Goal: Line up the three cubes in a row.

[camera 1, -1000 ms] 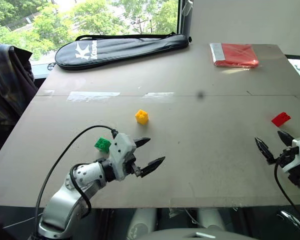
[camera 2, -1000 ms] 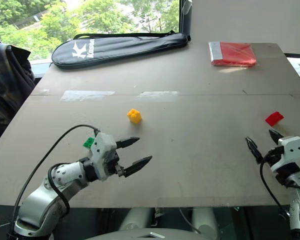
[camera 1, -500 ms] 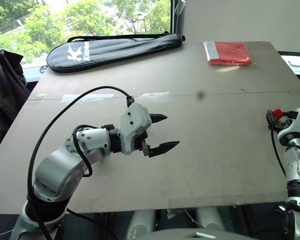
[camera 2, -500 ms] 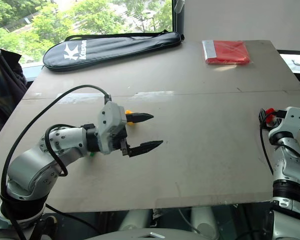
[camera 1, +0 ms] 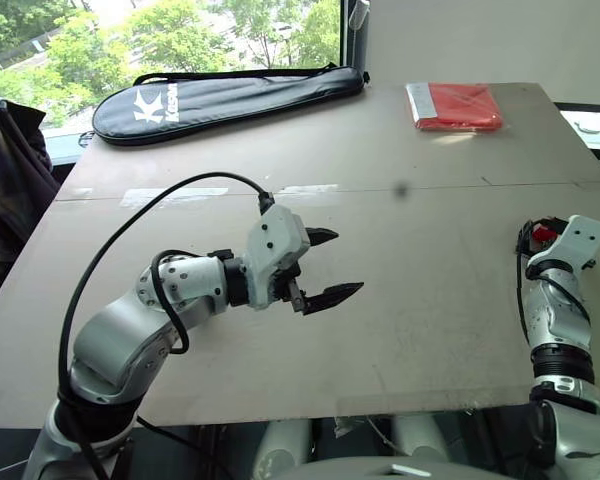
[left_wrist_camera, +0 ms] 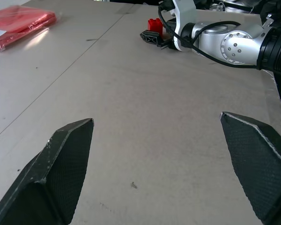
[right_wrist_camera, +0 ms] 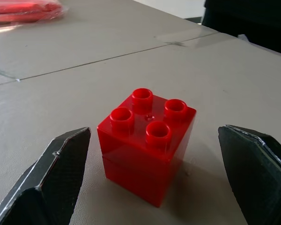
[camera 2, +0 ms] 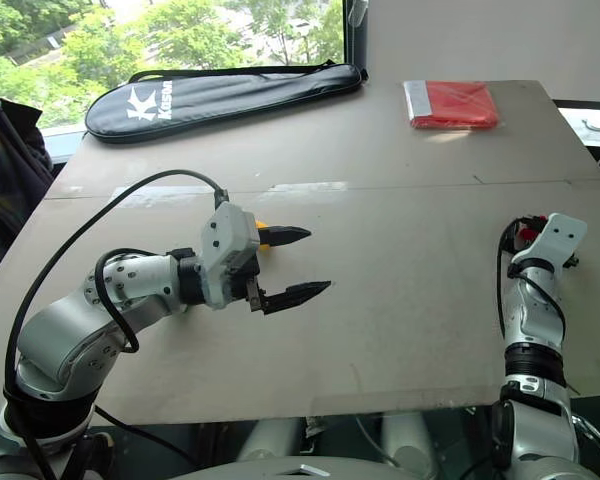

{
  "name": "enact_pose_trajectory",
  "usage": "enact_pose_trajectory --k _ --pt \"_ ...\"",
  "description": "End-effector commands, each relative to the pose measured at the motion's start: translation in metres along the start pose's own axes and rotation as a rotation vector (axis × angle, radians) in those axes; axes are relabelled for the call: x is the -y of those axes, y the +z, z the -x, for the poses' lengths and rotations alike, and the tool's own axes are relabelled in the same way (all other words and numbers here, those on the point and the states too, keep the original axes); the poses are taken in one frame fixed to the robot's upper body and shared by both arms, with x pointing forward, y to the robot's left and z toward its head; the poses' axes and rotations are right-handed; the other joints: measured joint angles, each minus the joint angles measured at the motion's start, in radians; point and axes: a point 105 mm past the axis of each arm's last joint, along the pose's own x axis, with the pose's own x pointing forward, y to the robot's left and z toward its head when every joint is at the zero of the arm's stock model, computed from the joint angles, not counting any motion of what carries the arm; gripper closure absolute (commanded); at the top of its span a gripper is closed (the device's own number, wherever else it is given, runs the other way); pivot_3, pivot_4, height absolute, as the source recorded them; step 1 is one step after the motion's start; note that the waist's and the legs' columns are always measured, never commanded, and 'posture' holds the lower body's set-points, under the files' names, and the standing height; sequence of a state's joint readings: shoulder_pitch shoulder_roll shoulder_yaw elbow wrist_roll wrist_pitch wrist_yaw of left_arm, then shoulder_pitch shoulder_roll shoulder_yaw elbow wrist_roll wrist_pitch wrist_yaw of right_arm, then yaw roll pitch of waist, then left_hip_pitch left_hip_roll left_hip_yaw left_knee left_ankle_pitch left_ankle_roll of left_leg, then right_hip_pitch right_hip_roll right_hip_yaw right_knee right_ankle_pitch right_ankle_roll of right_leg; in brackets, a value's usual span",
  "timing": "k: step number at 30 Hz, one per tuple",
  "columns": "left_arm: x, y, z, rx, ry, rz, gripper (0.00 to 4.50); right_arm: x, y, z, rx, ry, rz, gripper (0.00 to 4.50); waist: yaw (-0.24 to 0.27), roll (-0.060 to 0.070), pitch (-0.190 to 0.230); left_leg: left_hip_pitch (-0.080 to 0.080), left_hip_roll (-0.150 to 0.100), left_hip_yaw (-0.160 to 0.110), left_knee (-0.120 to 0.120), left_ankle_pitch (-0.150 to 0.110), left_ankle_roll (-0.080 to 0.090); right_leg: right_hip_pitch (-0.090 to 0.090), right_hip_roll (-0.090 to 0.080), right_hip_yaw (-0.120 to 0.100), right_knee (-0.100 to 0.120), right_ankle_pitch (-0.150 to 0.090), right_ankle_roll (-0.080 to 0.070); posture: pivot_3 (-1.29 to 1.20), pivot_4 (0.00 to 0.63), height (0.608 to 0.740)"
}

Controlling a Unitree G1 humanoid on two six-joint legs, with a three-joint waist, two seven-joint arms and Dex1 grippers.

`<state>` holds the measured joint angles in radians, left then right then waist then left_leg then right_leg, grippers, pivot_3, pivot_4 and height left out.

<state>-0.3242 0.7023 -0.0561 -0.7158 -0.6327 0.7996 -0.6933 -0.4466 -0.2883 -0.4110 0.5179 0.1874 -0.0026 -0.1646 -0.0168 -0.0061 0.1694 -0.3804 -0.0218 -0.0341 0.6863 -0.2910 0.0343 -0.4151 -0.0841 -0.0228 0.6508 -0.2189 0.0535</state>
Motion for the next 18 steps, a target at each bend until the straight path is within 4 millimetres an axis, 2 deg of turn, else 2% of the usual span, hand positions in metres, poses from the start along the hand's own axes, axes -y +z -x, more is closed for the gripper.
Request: enact_pose_trajectory --k 1,8,11,16,18 --pt "0.0047 0.012 -0.0016 0.032 -0.024 -0.04 0.09 -0.0072 0.0079 -0.0026 0.045 -0.049 -0.009 0.0 0.0 0.0 0.0 0.0 0.0 0.0 0.0 0.0 0.0 0.0 0.0 0.0 0.001 0.0 0.0 0.0 0.15 0.694" --pt "0.0027 0.0125 -0.0016 0.03 -0.026 -0.043 0.09 -0.0125 0.0063 -0.0037 0.053 -0.117 0.007 0.0 0.0 0.0 0.0 0.001 0.0 -0.001 0.0 -0.001 0.002 -0.001 0.0 0.0 0.005 0.0 0.0 0.0 0.15 0.694" --pt "0.0027 0.0126 -0.0028 0.032 -0.027 -0.042 0.0 -0.0131 0.0042 -0.0029 0.047 -0.132 0.028 0.81 0.0 0.0 0.0 0.001 0.0 0.0 0.0 -0.001 0.002 -0.001 0.0 0.0 0.005 0.0 0.0 0.0 0.15 0.694" --pt "0.0025 0.0126 -0.0034 0.034 -0.027 -0.044 0.0 -0.0138 0.0018 -0.0015 0.037 -0.126 0.054 3.15 0.0 0.0 0.0 0.001 0.0 -0.001 0.0 -0.001 0.002 -0.001 0.0 0.0 0.005 0.0 0.0 0.0 0.15 0.694" --pt "0.0024 0.0125 -0.0034 0.035 -0.027 -0.045 0.0 -0.0147 0.0024 -0.0011 0.042 -0.107 0.073 3.19 -0.001 0.0 0.0 0.001 0.0 -0.001 0.0 -0.001 0.002 -0.001 0.0 0.0 0.005 0.0 0.0 0.0 0.15 0.694"
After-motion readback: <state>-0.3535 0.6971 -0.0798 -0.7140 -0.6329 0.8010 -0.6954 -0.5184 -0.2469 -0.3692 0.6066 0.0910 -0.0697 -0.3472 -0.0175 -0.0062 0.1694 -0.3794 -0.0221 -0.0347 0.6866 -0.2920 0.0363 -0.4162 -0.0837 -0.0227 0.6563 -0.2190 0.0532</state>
